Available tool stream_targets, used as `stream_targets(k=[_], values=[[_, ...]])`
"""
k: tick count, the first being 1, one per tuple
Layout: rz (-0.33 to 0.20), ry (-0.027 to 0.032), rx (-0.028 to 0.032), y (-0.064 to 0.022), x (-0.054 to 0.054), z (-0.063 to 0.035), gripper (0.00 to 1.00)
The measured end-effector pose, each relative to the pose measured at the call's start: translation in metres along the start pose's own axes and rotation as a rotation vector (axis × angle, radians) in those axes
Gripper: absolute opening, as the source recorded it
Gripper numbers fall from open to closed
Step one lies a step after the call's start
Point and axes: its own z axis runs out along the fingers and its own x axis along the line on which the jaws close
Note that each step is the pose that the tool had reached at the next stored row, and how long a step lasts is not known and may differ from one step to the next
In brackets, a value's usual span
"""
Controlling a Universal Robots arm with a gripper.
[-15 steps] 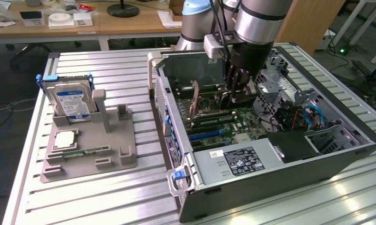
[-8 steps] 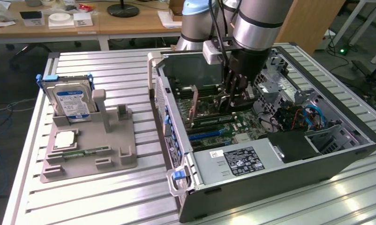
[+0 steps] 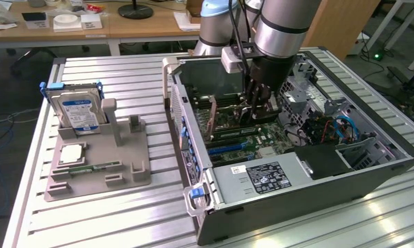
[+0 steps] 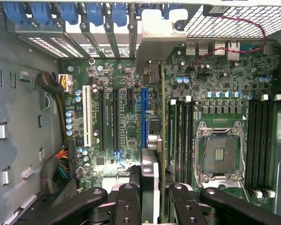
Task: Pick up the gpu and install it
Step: 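Insert the gpu into the slot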
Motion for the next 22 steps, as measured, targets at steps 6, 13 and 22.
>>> stream_targets(k=[6, 13, 22], values=[[0.000, -0.0003, 0.0001, 0.0000, 0.000, 0.0016, 0.28], [0.000, 0.0000, 0.0000, 0.0002, 0.000, 0.0080, 0.28], [0.000, -0.0003, 0.0002, 0.0020, 0.001, 0.0105, 0.28]])
